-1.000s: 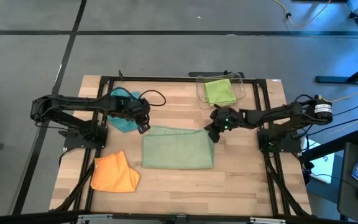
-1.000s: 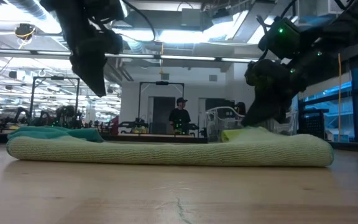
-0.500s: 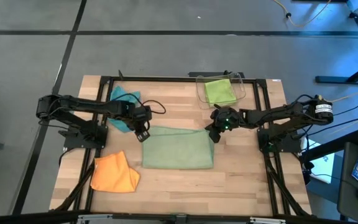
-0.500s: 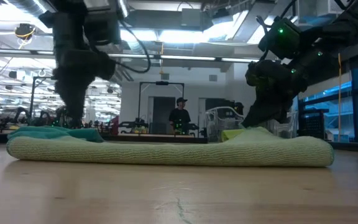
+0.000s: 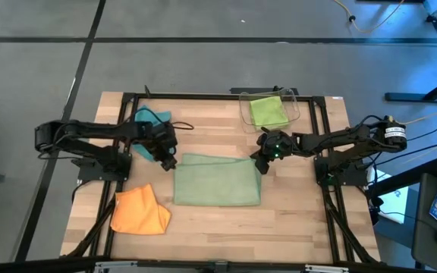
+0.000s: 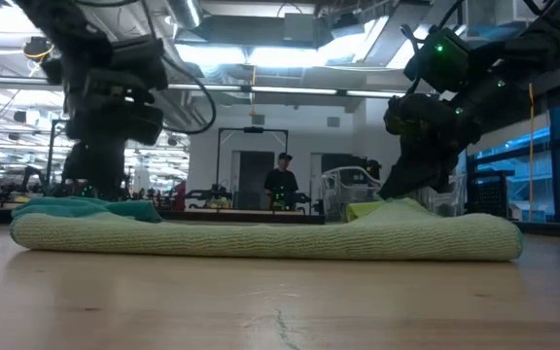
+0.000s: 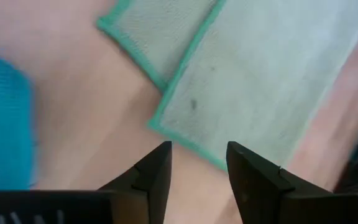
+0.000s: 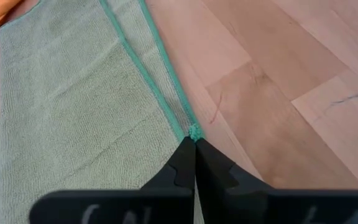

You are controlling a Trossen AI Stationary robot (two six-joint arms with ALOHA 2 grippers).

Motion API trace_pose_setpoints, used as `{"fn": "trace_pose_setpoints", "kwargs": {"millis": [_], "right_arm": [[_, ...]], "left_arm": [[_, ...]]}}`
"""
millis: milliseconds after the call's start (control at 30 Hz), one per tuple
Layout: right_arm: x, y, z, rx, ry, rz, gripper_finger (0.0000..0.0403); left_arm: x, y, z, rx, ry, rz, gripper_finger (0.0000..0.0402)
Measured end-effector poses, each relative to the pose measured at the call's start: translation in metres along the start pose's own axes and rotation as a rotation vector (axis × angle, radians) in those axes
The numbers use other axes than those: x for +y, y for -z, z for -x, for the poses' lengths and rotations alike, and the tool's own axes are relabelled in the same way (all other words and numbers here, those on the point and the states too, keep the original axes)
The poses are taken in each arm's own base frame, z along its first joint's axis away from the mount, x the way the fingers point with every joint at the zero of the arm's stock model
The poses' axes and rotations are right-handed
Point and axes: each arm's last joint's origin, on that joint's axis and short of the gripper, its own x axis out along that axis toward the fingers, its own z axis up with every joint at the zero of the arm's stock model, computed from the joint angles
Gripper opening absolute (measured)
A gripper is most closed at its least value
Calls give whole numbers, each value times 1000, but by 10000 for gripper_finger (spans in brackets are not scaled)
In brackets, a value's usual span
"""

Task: Fold microfiber towels
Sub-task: Fold the green microfiber towel

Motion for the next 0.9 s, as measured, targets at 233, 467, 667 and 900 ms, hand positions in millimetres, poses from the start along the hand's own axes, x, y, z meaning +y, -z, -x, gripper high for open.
{"fn": "trace_pose_setpoints", "kwargs": {"millis": [233, 467, 667, 900], "right_arm": [[0, 0, 0, 0, 0, 3, 7], [0, 0, 0, 0, 1, 3, 7], [0, 0, 0, 0, 1, 7, 7], [0, 0, 0, 1, 0, 26, 7]], "left_arm": [[11, 11, -13, -28, -49, 89, 150], [9, 15, -17, -58, -94, 124, 149], [1, 11, -27, -94, -64, 104, 148], [4, 13, -39, -35, -107, 128, 148]]}}
